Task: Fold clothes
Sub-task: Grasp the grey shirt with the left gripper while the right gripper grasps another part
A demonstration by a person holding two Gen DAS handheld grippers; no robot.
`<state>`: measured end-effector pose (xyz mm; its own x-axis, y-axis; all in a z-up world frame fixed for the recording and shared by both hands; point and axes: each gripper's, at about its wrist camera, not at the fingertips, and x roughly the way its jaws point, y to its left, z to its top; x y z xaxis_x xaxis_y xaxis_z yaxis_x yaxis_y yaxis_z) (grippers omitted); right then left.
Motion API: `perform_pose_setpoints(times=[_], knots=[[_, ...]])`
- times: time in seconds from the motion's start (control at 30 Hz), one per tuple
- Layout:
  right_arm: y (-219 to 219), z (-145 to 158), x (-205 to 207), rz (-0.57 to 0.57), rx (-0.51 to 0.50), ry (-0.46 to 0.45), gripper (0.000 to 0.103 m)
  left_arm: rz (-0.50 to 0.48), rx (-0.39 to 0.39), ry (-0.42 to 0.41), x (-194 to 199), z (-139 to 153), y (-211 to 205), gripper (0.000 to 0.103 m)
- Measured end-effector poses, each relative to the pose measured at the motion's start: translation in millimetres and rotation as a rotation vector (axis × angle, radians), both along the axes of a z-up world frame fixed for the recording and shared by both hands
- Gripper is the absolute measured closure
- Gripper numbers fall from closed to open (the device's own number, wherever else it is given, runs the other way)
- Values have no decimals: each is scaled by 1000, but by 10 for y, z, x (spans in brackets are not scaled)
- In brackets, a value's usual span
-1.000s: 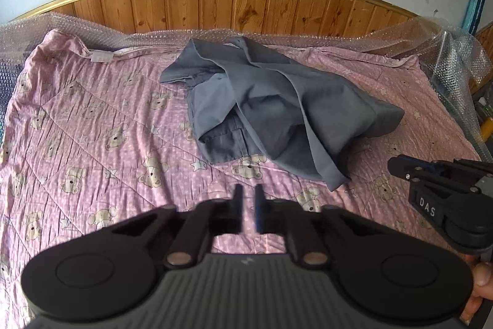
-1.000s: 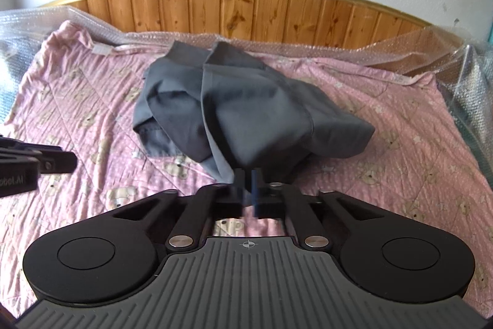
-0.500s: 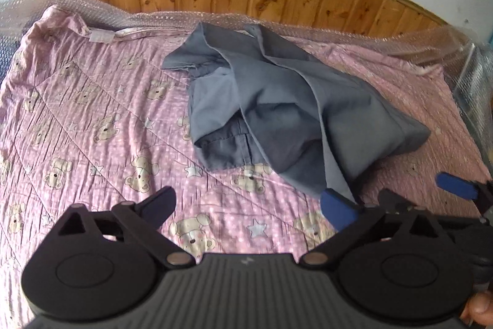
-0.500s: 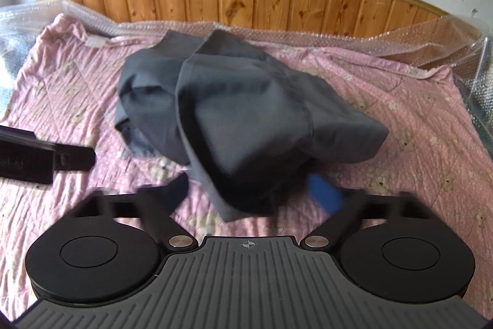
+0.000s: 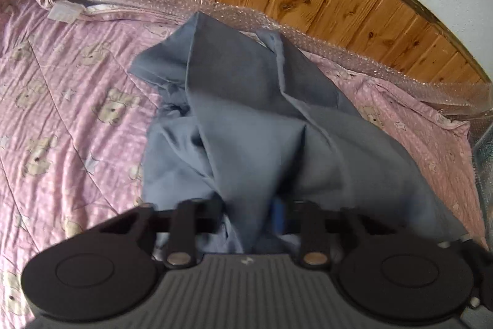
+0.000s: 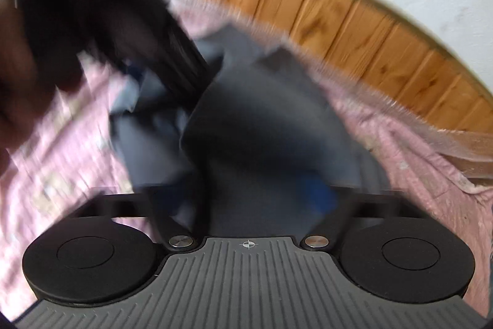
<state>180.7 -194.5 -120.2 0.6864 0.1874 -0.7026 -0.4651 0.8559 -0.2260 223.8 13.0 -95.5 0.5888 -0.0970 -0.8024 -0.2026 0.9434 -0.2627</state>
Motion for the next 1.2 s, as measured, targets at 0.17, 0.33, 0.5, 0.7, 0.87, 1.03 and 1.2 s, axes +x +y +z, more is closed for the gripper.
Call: perform_pose_setpoints(times=[0.17,0.33,0.5,0.7,0.87,1.03,1.2], knots=[[-1125,345,450,-365,153,-36,103,200,-38,-326,-334,1187,899,103],[-2260,-50,489,-698,177,133,103,416,59,-377,-493,1554,1741,103],[-2404,-372,231,-777,107,242,100,191,27,-77,-533,401,1259,56],[-1491,511,-81,-621,17,-191,21,127,-63,47,-1144,-275,524,38],[-28,924,507,-108,122,-155,2,136,-78,105,-1547,-441,311,33],[1481,371,1091,201,20,25,3,193,-74,133,-1807,-402,341,31],[1449,-62,1413,154,24,253,92,209,-28,132,-1957,-315,412,31]])
